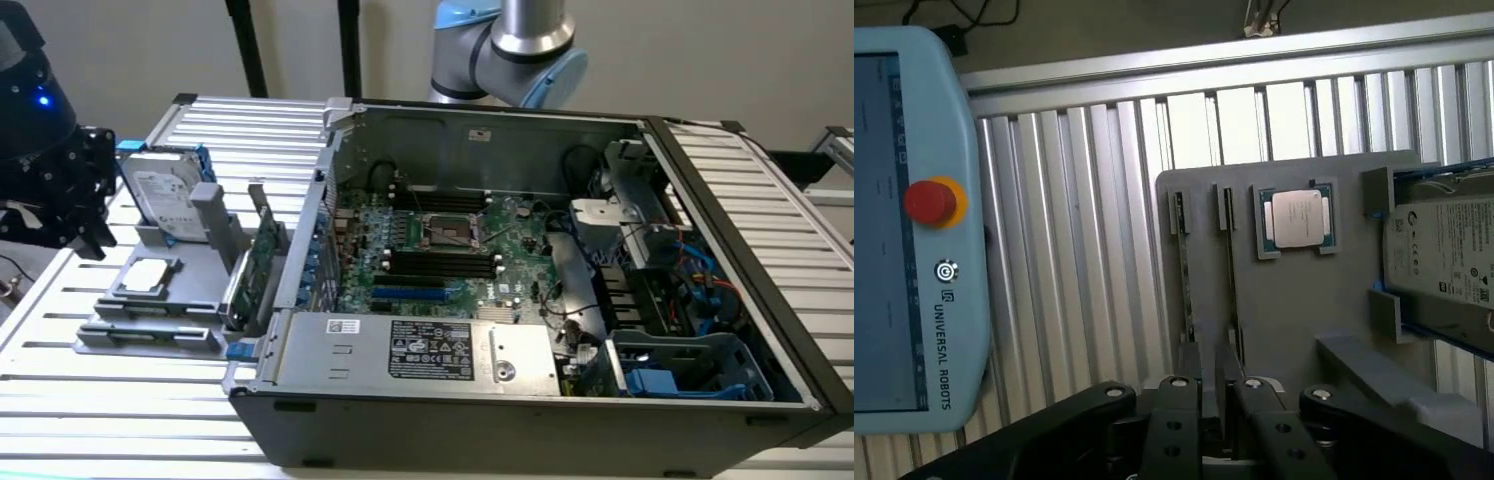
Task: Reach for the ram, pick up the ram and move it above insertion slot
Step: 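Pick up the ram and move it above insertion slot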
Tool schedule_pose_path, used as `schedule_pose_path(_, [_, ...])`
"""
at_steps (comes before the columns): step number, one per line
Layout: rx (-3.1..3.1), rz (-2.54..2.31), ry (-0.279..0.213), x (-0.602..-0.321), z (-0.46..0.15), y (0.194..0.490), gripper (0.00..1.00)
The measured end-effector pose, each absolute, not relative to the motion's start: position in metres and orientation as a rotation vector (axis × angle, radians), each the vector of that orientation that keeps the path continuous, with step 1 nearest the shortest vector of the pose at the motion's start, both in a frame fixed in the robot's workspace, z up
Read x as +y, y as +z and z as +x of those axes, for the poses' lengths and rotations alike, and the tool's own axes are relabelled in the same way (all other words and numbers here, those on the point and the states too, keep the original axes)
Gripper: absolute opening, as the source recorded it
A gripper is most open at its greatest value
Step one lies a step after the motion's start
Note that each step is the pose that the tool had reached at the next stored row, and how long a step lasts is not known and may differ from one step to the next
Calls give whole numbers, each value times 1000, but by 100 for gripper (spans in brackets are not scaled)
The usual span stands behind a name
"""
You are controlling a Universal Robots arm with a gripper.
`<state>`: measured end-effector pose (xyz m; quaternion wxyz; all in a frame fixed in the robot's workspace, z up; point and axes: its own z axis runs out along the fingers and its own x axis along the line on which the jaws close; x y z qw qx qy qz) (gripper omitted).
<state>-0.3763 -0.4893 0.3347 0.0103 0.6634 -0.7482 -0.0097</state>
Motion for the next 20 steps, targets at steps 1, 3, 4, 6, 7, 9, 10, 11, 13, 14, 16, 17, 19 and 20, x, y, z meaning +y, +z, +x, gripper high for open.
schedule_pose_path(1, [-2335, 2070, -30, -489, -376, 335, 24])
schedule_pose_path(3, [-2335, 2071, -30, -489, -376, 334, 30])
schedule_pose_path(4, [-2335, 2071, -30, -489, -376, 333, 36])
schedule_pose_path(6, [-2335, 2070, -30, -489, -376, 330, 36])
schedule_pose_path(7, [-2335, 2070, -30, -489, -376, 328, 36])
schedule_pose_path(9, [-2335, 2070, -30, -489, -376, 324, 36])
schedule_pose_path(10, [-2335, 2070, -30, -490, -376, 322, 36])
schedule_pose_path(11, [-2335, 2070, -30, -490, -376, 321, 36])
schedule_pose_path(13, [-2335, 2070, -30, -490, -376, 317, 36])
schedule_pose_path(14, [-2335, 2070, -30, -490, -376, 315, 36])
schedule_pose_path(16, [-2335, 2070, -30, -491, -376, 311, 36])
schedule_pose_path(17, [-2335, 2070, -30, -491, -376, 310, 36])
schedule_pose_path(19, [-2335, 2071, -30, -492, -376, 306, 36])
schedule_pose_path(20, [-2335, 2071, -30, -492, -376, 304, 36])
